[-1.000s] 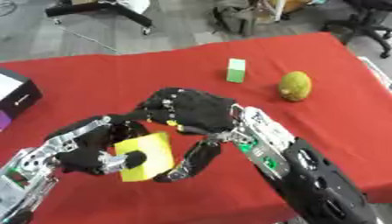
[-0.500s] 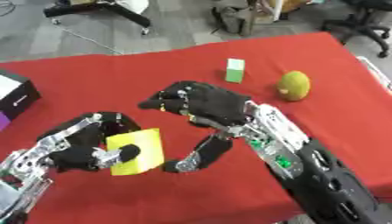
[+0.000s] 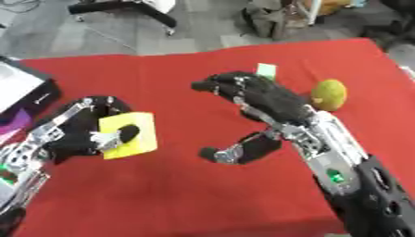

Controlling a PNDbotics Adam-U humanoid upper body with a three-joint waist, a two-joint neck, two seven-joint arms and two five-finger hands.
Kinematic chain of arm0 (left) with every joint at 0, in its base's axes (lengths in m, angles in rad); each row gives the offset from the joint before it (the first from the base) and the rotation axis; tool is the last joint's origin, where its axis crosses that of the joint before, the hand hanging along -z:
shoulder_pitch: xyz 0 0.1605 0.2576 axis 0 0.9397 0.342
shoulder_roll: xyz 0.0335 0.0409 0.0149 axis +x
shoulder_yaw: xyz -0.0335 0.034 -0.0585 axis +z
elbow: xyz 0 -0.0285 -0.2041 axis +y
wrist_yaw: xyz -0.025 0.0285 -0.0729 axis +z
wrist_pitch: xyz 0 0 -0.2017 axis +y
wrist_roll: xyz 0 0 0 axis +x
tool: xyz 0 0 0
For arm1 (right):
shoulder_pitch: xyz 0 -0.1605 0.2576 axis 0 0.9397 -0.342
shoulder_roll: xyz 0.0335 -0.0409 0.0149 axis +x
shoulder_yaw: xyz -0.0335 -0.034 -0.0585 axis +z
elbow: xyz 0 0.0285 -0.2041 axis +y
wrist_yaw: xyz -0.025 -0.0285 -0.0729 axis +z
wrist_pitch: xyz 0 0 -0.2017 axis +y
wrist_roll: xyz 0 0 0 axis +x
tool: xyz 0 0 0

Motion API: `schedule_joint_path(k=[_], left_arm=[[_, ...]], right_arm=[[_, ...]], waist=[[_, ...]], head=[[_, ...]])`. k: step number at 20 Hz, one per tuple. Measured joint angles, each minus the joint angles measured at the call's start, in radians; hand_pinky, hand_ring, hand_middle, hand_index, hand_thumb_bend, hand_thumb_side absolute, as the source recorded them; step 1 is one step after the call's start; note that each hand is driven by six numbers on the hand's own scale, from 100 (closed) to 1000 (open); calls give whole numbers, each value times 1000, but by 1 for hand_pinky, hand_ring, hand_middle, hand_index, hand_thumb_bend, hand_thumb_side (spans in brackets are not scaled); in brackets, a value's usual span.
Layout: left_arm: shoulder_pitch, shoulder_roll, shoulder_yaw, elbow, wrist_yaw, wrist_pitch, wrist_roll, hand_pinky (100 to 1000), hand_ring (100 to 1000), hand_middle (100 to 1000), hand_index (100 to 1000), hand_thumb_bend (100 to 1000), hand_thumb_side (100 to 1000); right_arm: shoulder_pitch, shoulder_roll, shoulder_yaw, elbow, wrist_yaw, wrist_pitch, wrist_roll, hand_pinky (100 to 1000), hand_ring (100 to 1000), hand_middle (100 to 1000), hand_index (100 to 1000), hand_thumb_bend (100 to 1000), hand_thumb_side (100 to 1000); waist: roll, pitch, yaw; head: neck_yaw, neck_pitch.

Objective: Pick up the objects with one hand, pass them to the other hand, and then place them into the box on the other side of the table.

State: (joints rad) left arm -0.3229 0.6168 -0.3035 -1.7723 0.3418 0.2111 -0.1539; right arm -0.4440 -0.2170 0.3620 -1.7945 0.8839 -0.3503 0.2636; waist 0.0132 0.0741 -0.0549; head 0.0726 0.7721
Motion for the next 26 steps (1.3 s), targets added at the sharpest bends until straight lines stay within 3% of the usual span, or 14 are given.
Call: schedule_joint_path(k=[3,7,12,15,16,18,19,20,21,24,26], left_arm=[[7,50,71,35,-67,21,74,679,329,167,442,297,129],[-9,138,169,190,-217,95,194,671,336,170,448,305,110],[-77,199,248,443,-387,202,329,655,344,174,455,319,130],[-125,207,271,579,-488,278,418,658,410,265,533,377,206],[-142,208,273,622,-528,303,447,673,462,343,602,412,269],[-177,205,273,705,-595,328,484,750,638,594,823,728,547],[-193,199,273,744,-620,322,490,783,708,677,872,804,601],[-205,190,272,781,-642,307,486,829,777,765,926,916,737],[-214,181,272,812,-659,286,479,856,808,800,955,993,814],[-230,162,275,868,-708,224,477,893,861,862,996,1000,890],[-233,157,281,874,-727,198,495,902,872,875,1000,994,882]], right_arm=[[14,0,-4,0,0,2,-3,826,788,786,937,449,590],[30,-3,-11,0,0,4,-6,826,787,785,936,442,592],[43,-8,-16,0,0,5,-11,827,788,785,936,435,594],[49,-8,-16,0,-1,4,-12,828,788,785,935,427,595],[51,-8,-16,0,-3,4,-12,828,788,785,935,423,598],[57,-8,-16,0,-6,4,-12,828,788,785,934,418,600],[57,-8,-16,0,-8,3,-12,829,788,785,934,417,601],[58,-8,-16,0,-9,2,-11,829,788,785,934,415,602],[58,-8,-16,0,-10,0,-9,829,788,785,934,415,602],[58,-8,-16,0,-16,-4,-6,829,788,785,935,412,603],[59,-8,-16,0,-17,-5,-4,829,788,785,935,412,599]], waist=[[3,-4,-2],[4,-7,-9],[3,-12,-19],[1,-18,-24],[-1,-20,-25],[-3,-22,-26],[-3,-23,-26],[-3,-23,-27],[-3,-23,-29],[-9,-23,-30],[-9,-23,-30]], head=[[85,0],[147,0],[181,0],[186,0],[188,0],[189,-1],[190,-1],[190,-2],[190,-2],[188,-7],[184,-9]])
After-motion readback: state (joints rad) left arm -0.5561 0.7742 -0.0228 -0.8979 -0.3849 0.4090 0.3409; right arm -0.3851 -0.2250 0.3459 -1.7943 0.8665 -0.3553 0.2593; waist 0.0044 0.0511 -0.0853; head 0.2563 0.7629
